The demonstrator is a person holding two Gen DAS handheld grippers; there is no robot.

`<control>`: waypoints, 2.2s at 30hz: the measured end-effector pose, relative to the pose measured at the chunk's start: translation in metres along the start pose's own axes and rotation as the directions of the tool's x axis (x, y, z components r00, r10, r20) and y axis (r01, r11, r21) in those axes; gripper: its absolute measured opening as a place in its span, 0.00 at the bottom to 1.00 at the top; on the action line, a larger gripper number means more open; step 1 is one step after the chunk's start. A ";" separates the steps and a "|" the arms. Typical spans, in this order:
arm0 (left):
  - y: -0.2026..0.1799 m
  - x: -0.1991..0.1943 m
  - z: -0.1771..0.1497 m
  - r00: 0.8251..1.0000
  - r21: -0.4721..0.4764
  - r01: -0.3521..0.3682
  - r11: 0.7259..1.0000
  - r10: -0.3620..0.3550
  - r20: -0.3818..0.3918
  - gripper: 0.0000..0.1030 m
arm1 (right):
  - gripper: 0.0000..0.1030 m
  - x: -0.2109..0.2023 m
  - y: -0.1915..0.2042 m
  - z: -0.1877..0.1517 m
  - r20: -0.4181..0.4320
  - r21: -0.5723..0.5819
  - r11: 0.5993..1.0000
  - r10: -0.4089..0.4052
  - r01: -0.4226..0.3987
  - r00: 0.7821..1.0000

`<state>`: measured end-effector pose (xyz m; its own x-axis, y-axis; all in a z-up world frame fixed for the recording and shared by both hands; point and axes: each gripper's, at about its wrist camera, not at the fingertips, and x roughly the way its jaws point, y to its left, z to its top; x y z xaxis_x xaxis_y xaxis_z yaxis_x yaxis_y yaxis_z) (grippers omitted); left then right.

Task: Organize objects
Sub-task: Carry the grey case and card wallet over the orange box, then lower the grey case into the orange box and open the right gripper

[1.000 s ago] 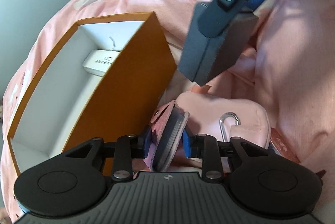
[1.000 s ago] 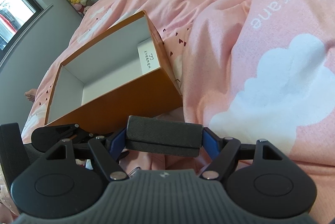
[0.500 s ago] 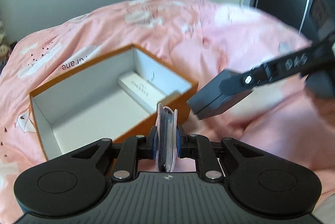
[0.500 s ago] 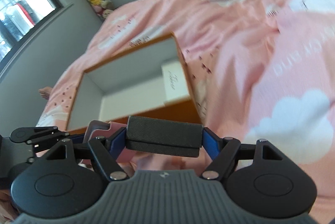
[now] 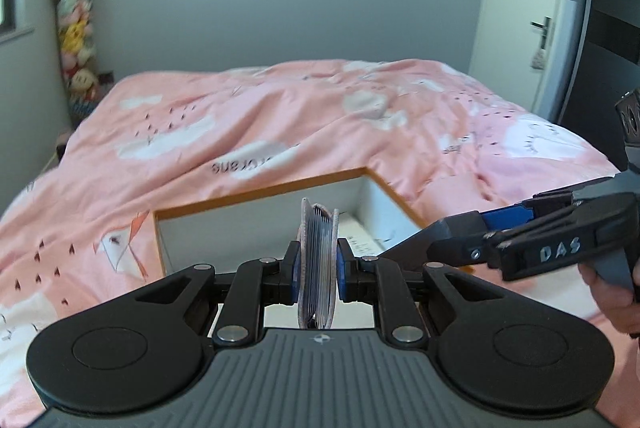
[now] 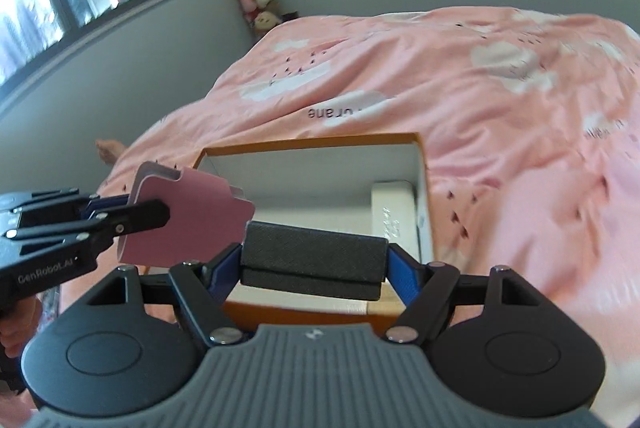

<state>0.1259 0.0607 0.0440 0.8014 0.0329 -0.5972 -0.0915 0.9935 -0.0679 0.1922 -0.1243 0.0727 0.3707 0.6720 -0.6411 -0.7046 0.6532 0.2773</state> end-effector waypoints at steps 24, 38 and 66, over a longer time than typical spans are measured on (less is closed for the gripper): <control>0.061 0.078 -0.011 0.981 -0.150 -0.035 0.988 0.005 -0.194 0.19 | 0.75 0.173 0.007 0.023 -0.253 -0.134 0.986 -0.128 0.096 0.959; 0.065 0.084 -0.015 0.975 -0.167 -0.015 0.986 -0.023 -0.221 0.19 | 0.75 0.176 -0.003 0.010 -0.455 -0.086 0.993 -0.117 0.087 0.883; 0.073 0.099 -0.012 0.961 -0.215 0.021 0.976 -0.079 -0.266 0.19 | 0.40 0.212 -0.017 0.027 -0.502 -0.052 0.998 -0.050 0.028 0.863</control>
<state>0.1918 0.1352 -0.0297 0.6203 -0.0758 -0.7807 -0.1993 0.9474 -0.2504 0.2988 0.0165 -0.0489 0.0516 0.3723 -0.9267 -0.7244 0.6527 0.2219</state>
